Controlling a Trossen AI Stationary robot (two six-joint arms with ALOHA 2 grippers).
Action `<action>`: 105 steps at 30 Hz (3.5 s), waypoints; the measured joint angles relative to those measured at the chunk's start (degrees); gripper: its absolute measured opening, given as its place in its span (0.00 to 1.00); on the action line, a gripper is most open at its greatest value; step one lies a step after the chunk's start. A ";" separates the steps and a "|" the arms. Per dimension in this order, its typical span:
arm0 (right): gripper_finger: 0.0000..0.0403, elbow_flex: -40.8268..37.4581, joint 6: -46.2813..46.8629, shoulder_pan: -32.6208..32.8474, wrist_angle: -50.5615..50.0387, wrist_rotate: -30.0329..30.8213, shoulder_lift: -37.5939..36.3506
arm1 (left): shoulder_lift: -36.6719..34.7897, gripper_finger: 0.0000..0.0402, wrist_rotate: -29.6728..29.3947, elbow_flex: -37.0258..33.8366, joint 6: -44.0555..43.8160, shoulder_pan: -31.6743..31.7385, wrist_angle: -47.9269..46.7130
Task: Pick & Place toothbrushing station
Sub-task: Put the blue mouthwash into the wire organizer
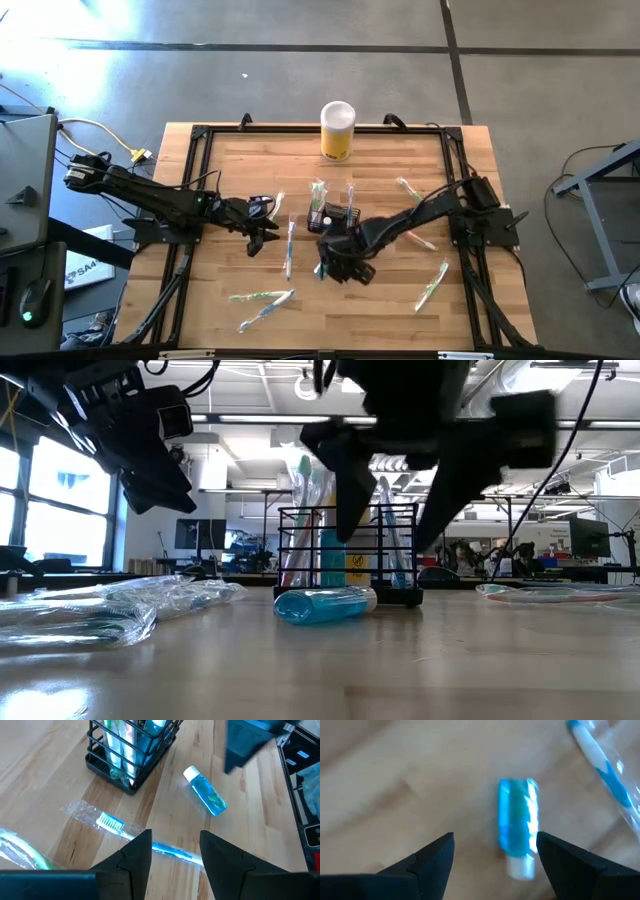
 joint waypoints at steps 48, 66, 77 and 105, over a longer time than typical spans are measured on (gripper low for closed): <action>0.48 0.11 0.28 -0.03 -0.08 11.08 8.64 | 0.00 0.40 0.01 0.01 1.33 0.00 0.19; 0.23 -0.10 2.64 3.86 -1.28 21.90 7.99 | 0.00 0.40 0.05 0.01 1.33 0.00 -0.08; 0.21 -0.32 0.04 10.08 -1.77 47.22 7.26 | 0.00 0.40 0.23 -0.01 1.33 0.00 -0.08; 0.21 8.00 -14.43 13.93 -16.15 80.35 1.33 | 3.83 0.40 -0.02 -0.01 1.73 0.00 -0.21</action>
